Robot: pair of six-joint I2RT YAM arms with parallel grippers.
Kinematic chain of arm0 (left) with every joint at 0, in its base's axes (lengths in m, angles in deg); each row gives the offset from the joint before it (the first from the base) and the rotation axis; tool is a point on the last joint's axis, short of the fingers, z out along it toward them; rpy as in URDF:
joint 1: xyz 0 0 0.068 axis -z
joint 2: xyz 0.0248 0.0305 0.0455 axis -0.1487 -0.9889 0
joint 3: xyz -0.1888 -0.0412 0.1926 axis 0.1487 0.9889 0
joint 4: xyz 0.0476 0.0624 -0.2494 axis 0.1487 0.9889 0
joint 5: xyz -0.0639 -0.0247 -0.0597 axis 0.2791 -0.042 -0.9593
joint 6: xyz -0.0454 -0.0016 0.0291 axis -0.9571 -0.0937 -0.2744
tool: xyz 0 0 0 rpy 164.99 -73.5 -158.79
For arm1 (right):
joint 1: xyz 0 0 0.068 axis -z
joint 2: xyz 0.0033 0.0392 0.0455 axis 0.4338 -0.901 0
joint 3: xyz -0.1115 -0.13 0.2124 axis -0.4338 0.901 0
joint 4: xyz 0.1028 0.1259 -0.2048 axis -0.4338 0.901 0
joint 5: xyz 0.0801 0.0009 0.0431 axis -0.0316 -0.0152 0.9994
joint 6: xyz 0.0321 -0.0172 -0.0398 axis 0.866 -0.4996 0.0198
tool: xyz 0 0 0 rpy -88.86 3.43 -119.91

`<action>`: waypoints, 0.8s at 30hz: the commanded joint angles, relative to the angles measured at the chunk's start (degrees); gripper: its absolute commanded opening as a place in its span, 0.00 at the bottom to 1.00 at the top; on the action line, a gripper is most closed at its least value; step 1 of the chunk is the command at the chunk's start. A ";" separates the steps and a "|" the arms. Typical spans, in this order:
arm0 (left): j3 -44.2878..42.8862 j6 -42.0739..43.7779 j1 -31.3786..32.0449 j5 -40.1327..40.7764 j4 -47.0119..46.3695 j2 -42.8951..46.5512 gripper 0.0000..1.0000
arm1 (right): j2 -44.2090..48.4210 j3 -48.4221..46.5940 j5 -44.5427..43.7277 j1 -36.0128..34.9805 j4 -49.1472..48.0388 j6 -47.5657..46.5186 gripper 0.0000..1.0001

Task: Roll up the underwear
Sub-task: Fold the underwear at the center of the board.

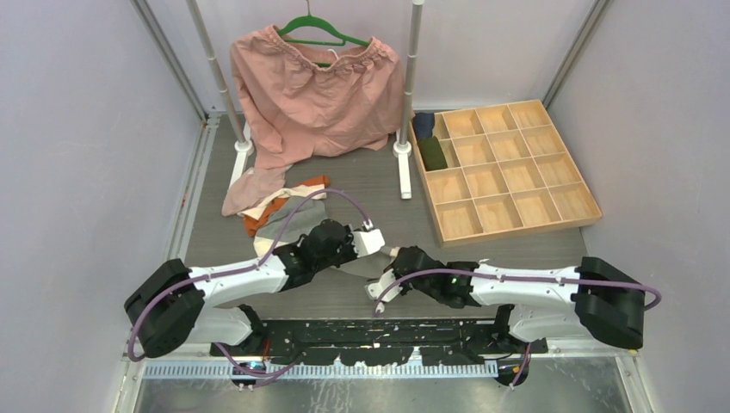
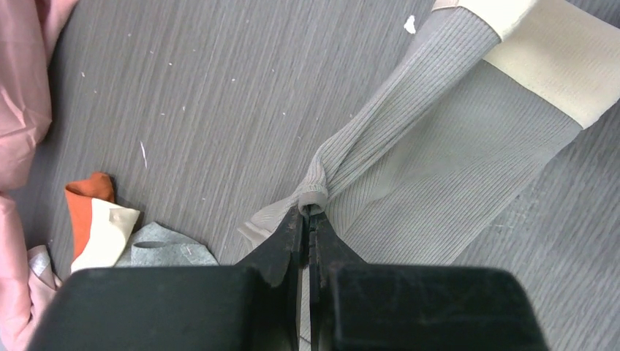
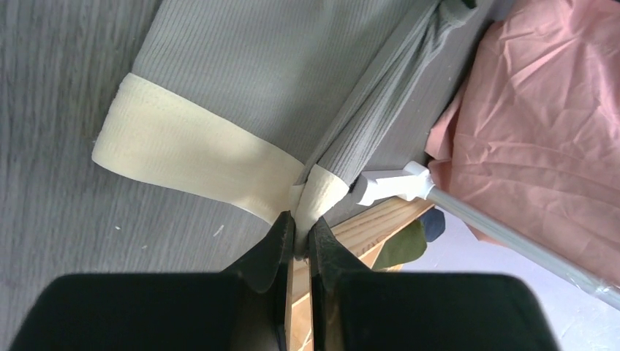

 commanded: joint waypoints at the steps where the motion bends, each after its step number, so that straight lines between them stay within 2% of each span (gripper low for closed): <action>1: 0.16 0.11 -0.36 5.53 3.92 0.86 0.01 | -3.00 1.17 -5.09 -0.43 0.70 4.08 0.01; 8: 4.13 -0.40 -0.35 2.82 -0.69 6.86 0.01 | -0.61 -1.19 -1.72 8.55 0.90 0.35 0.01; 12: 5.44 -0.10 -0.35 -0.97 -3.24 9.95 0.00 | 0.88 -3.21 4.07 13.71 3.16 -0.98 0.01; 18: 4.84 -2.27 -0.03 -7.93 -0.21 11.10 0.00 | -0.63 -3.76 8.99 14.99 1.26 -0.44 0.01; 24: 4.32 -5.05 3.85 -7.70 4.15 13.18 0.01 | -1.17 -3.07 11.49 16.50 -0.93 2.00 0.01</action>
